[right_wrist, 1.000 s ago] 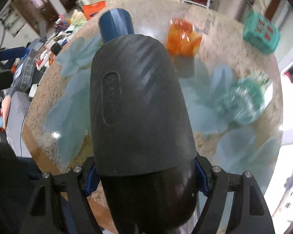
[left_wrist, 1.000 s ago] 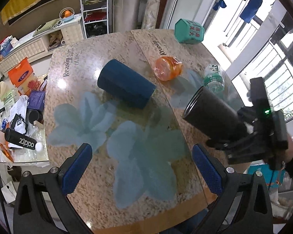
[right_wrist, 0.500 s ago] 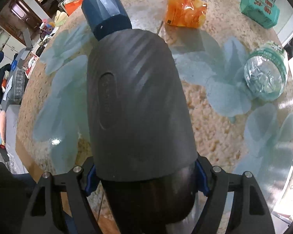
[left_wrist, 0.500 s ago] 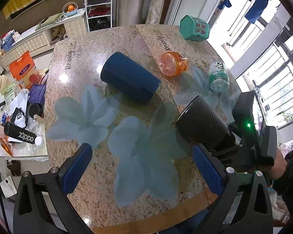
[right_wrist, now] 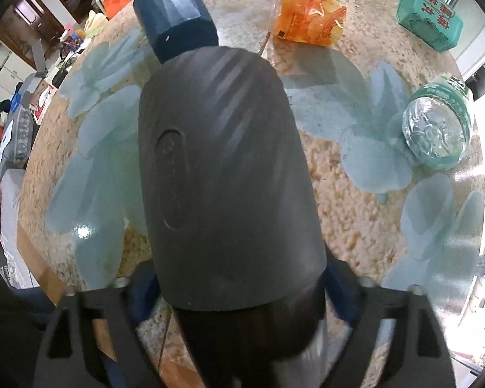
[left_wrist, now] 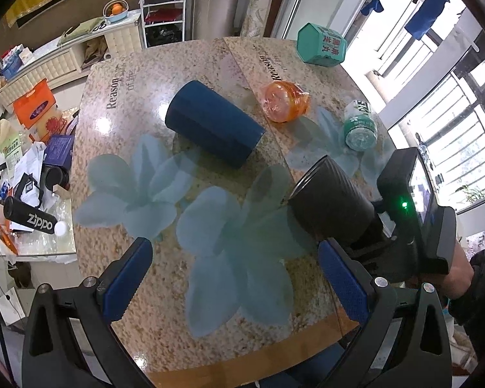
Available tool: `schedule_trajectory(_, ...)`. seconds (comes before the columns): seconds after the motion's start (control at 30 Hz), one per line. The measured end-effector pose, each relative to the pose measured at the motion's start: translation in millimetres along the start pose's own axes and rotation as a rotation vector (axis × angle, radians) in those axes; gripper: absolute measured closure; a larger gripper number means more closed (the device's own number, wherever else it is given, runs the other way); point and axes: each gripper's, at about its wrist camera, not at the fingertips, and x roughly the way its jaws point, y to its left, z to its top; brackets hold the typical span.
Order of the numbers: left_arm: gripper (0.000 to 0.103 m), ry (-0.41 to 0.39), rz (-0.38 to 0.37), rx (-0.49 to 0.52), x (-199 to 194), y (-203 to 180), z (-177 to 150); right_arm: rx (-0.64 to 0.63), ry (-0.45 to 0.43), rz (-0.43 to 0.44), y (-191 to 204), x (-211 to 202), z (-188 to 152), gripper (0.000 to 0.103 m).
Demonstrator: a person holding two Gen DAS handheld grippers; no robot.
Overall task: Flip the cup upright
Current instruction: 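Grasp the tumbler body with the left gripper while the right gripper holds it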
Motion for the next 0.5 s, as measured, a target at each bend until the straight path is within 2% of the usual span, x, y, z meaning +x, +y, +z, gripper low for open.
schedule_trajectory(0.2,0.0,0.02,-0.007,-0.029,-2,4,-5,-0.028,-0.023,-0.007,1,-12,-4,0.0)
schedule_trajectory(0.5,0.0,0.077,-0.089,-0.119,-5,-6,-6,-0.035,-0.062,-0.003,-8,-50,-24,0.0)
